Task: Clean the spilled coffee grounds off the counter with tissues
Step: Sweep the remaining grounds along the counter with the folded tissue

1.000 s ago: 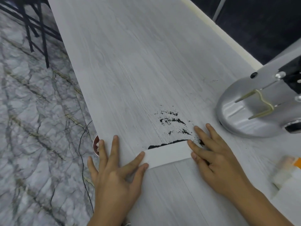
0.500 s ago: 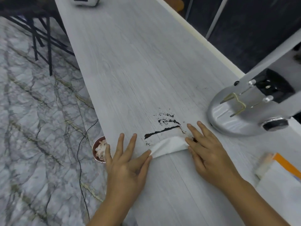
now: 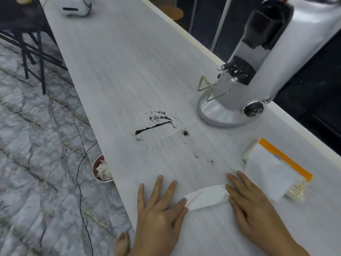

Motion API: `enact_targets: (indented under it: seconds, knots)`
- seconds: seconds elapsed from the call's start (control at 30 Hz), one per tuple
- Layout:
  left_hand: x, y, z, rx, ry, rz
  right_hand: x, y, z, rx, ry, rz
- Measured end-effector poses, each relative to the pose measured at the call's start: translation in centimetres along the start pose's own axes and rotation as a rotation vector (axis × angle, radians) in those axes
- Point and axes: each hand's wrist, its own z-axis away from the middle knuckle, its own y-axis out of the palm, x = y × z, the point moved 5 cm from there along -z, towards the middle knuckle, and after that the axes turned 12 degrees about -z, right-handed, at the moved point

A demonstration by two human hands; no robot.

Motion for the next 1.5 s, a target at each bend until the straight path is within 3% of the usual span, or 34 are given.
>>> enact_targets:
  seconds: [0.13, 0.47, 0.7, 1.03, 1.27, 1.37, 1.5]
  knots:
    - [-1.5, 0.4, 0.3, 0.022, -0.026, -0.001, 0.4, -0.6, 0.1, -0.057, 0.009, -0.007]
    - [-3.6, 1.1, 1.6, 0.018, -0.014, -0.041, -1.4, -0.6, 2.4, -0.013, -0.009, 0.038]
    - [-4.3, 1.1, 1.9, -0.015, -0.020, -0.038, -2.0, -1.0, 4.3, -0.116, -0.075, 0.004]
    - [-2.3, 0.9, -0.1, 0.040, -0.129, -0.094, -1.7, -1.0, 1.0, -0.013, 0.024, 0.008]
    - [0.7, 0.5, -2.4, 0.064, -0.192, -0.106, -1.1, 0.4, -2.6, 0.053, -0.001, 0.002]
    - [1.1, 0.5, -2.9, 0.006, -0.130, -0.087, -0.8, 0.8, -3.8, 0.081, -0.032, 0.017]
    - [-0.6, 0.5, -1.8, -0.042, 0.138, -0.019, -0.7, 0.7, -4.0, 0.084, -0.041, 0.012]
